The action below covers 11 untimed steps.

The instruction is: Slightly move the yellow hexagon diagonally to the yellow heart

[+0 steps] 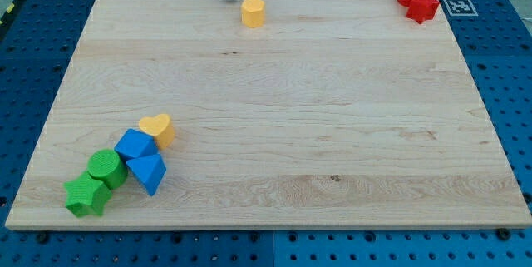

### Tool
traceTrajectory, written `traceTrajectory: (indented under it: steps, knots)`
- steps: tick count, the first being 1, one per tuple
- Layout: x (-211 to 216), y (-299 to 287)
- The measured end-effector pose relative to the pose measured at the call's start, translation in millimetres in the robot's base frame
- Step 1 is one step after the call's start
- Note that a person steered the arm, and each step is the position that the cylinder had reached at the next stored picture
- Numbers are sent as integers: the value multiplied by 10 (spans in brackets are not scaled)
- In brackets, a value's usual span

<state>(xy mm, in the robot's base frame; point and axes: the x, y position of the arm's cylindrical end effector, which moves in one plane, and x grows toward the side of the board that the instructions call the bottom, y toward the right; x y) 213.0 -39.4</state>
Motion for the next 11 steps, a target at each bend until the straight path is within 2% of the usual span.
traceTrajectory:
  steps: [1,3,7,9,11]
  knots:
    - [230,317]
    - [397,128]
    - [1638,35]
    - [1448,19]
    - [1117,-310]
